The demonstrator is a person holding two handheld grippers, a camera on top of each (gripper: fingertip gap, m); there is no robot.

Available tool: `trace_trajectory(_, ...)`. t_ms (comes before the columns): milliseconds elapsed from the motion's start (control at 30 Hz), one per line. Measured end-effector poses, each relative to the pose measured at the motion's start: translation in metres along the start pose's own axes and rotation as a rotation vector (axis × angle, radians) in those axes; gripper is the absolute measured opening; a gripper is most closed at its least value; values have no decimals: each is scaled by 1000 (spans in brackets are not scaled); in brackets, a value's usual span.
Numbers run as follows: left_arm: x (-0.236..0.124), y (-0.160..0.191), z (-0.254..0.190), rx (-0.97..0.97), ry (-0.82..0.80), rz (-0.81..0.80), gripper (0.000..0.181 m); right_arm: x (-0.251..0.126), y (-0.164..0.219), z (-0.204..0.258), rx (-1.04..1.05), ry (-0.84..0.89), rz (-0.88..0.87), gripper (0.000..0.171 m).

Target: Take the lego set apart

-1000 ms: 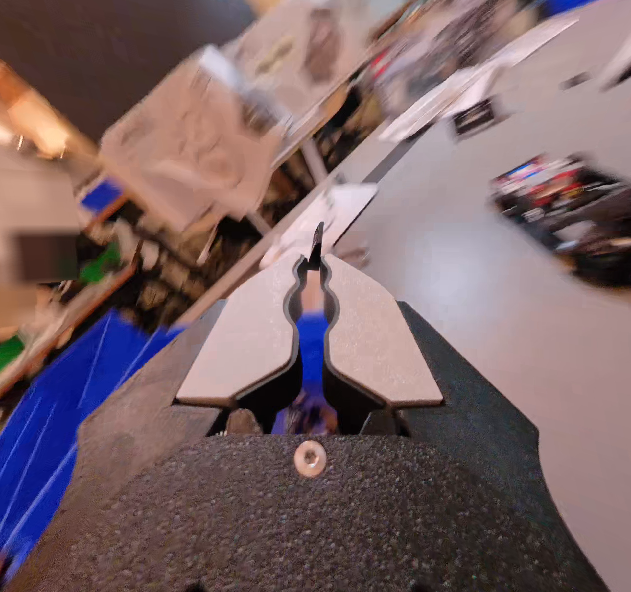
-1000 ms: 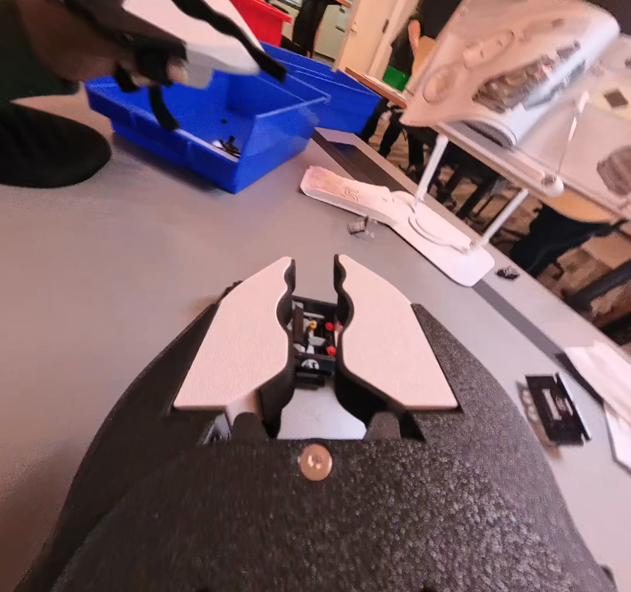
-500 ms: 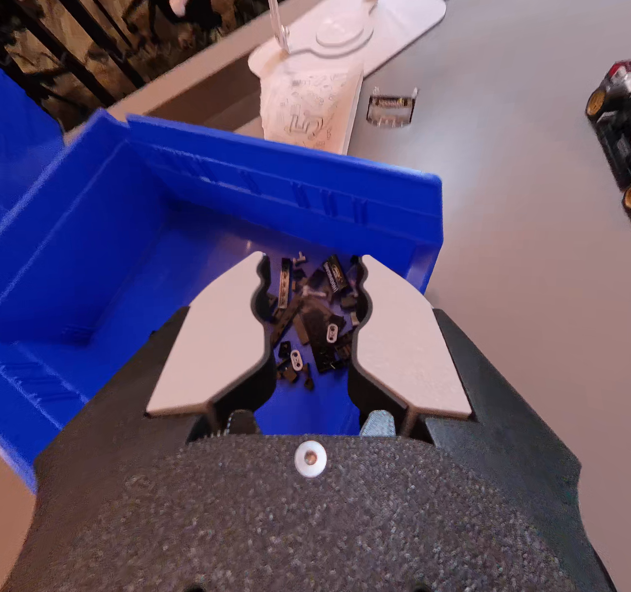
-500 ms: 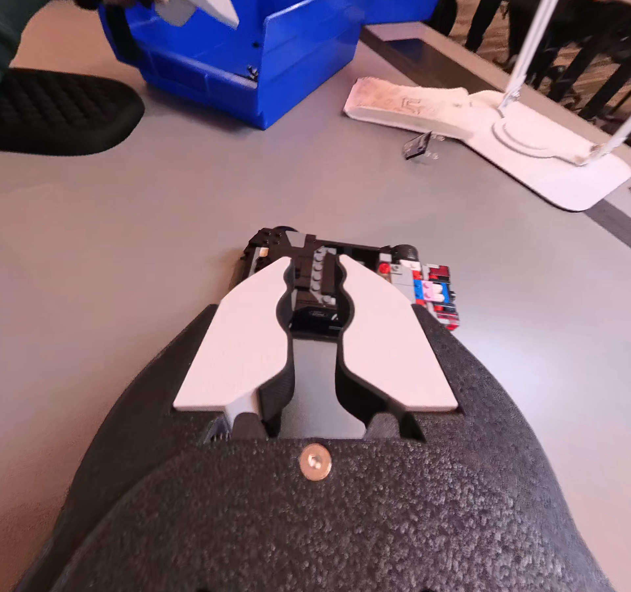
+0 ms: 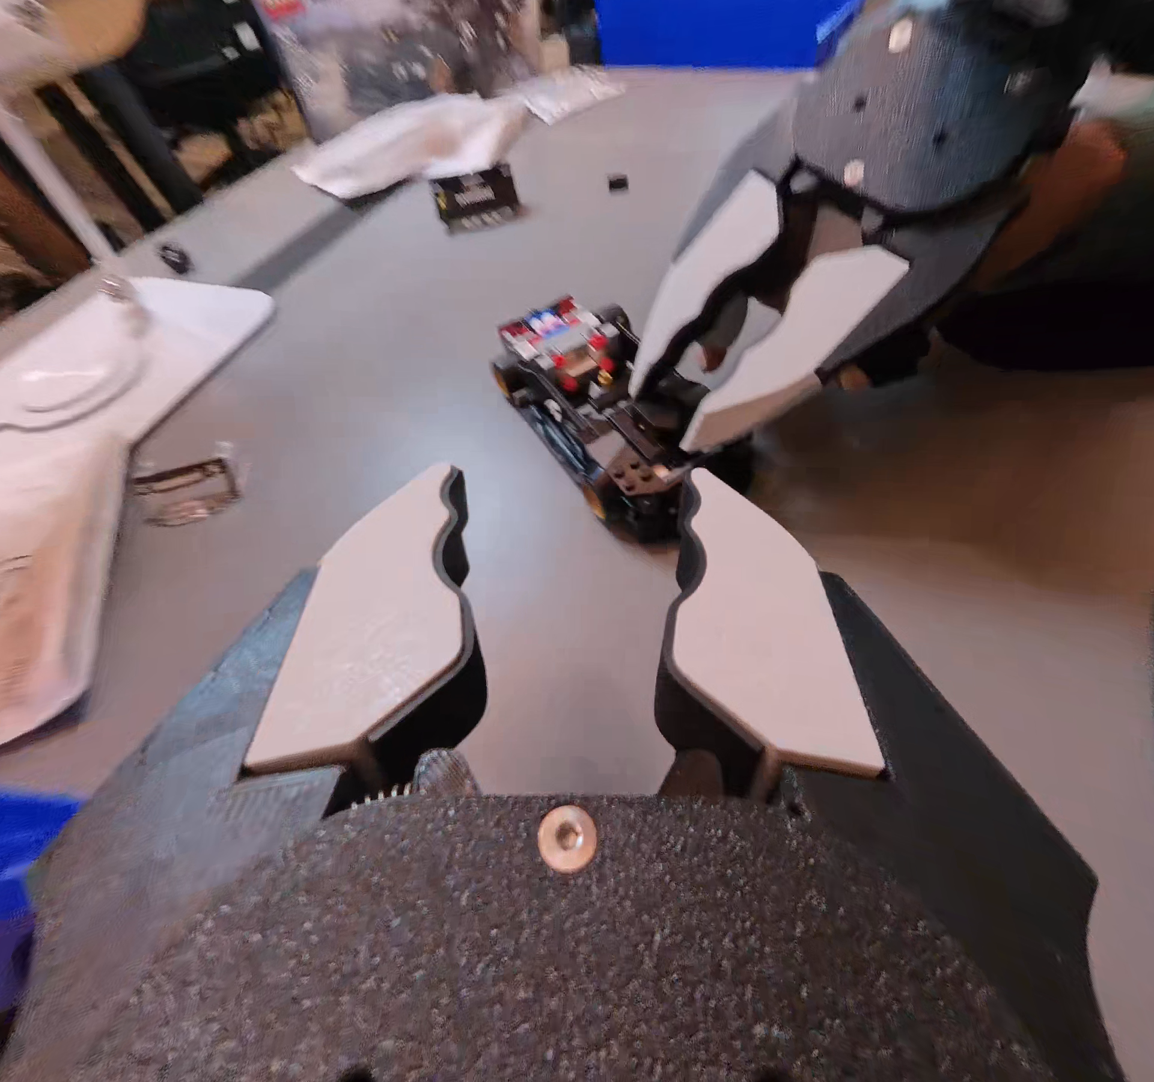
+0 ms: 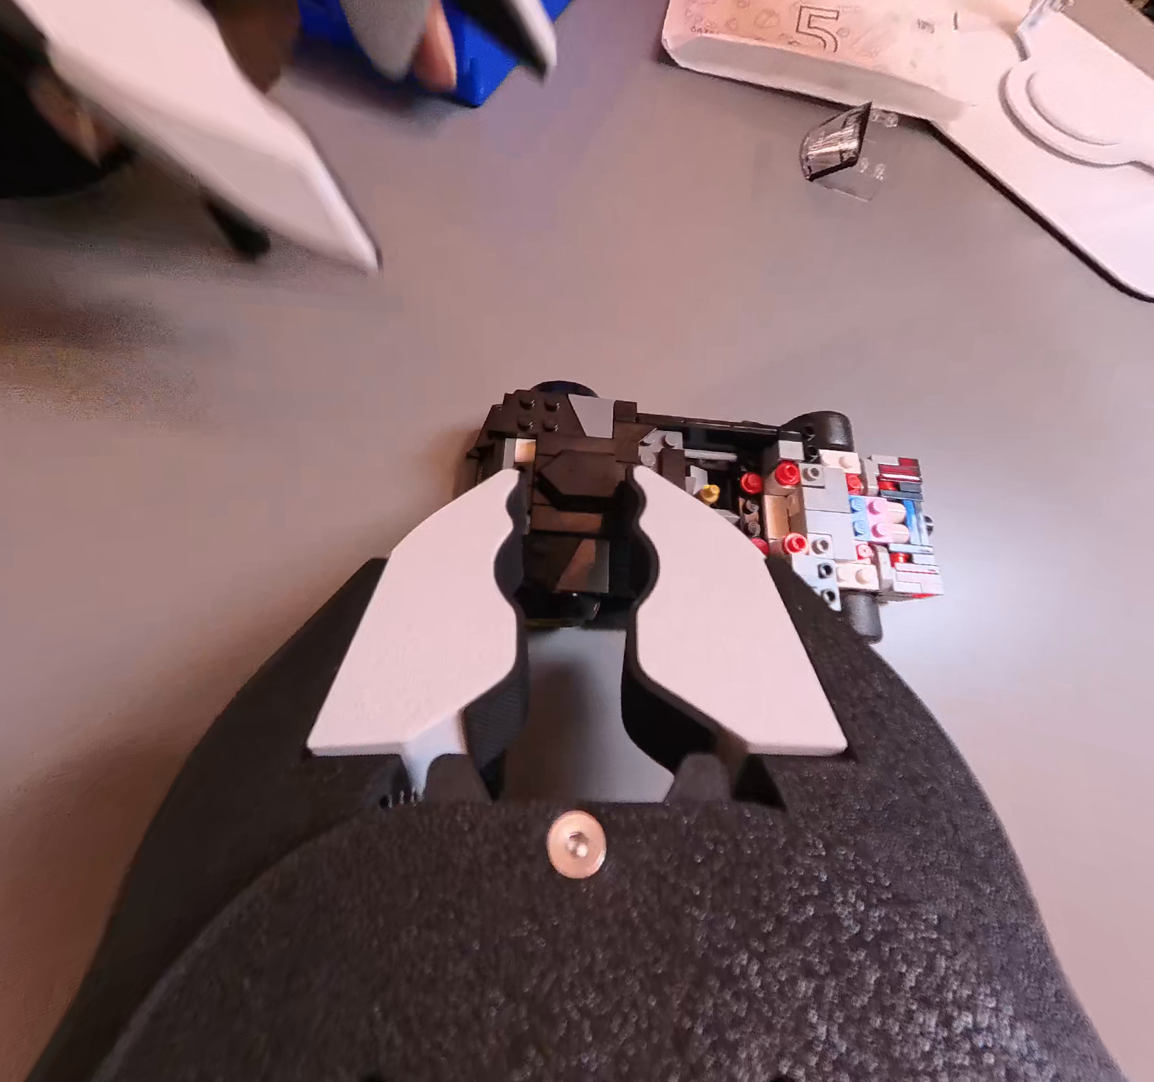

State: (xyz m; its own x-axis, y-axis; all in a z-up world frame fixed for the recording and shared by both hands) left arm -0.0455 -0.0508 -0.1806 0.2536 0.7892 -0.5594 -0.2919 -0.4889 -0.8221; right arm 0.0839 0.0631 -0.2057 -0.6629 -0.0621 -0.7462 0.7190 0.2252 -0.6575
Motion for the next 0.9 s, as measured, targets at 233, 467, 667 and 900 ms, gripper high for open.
trace_trajectory(233, 42, 9, -21, 4, 105, 134, 68, 0, 0, 0, -5, 8, -19, 24)
trace_trajectory(467, 51, 12, -22, 6, 110, 167, 60, 1, -1, 4, 6, -23, -92, 24)
trace_trajectory(667, 52, 13, -21, 4, 107, 189, 51, -3, -5, 6, -5, -10, -183, 19)
trace_trajectory(900, 50, 13, -19, -16, 101, 176, 57, -11, -7, 4, 12, -14, -250, 19)
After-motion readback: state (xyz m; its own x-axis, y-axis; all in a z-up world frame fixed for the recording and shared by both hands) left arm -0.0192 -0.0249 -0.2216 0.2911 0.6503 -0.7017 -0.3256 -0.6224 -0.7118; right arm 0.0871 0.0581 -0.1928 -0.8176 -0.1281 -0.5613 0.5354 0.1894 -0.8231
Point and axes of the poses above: each gripper's, where its closed fingertips meet, x out along the fingers, y out of its underside, z = x × y across the jaws, the point moved 8 cm from there along -x, back along the fingers, and after that the axes turned 11 degrees about z, right-handed, at the moved point
